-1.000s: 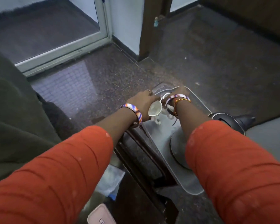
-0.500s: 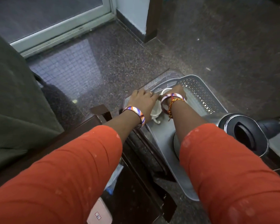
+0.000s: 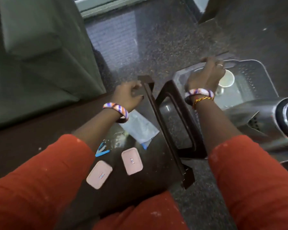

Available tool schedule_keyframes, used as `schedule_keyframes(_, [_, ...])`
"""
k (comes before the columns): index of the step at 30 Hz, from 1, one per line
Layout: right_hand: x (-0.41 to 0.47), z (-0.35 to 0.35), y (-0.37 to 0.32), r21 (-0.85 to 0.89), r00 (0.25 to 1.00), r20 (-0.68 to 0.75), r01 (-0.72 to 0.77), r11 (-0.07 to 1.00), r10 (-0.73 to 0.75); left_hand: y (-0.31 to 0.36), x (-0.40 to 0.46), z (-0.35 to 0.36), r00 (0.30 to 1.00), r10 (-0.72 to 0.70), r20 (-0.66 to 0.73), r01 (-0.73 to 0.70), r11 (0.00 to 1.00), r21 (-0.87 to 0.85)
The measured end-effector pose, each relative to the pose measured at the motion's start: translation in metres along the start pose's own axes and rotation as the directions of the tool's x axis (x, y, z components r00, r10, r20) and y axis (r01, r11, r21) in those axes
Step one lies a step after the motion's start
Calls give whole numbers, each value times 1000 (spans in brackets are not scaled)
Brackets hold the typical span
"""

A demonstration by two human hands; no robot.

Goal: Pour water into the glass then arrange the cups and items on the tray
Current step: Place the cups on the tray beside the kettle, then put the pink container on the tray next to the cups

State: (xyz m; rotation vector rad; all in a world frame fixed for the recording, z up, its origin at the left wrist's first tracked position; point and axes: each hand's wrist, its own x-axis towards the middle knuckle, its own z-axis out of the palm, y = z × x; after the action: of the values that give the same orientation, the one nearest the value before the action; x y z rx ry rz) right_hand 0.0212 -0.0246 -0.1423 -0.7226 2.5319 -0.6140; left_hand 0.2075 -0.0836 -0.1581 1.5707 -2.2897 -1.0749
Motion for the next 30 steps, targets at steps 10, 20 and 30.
schedule_keyframes(10, [-194, 142, 35, -152, 845, 417, 428, 891, -335, -127, -152, 6, 936, -351, 29, 351, 925, -143])
schedule_keyframes(20, [-241, 196, 89, -317, 912, 408, 188, 930, -45, -216, -246, 42, 600, -749, 281, 779, 469, -415])
schedule_keyframes(30, [-241, 206, 26, 45, 111, 815, 966, 253, -568, -237, -237, 41, 423, -691, 585, 741, -108, -663])
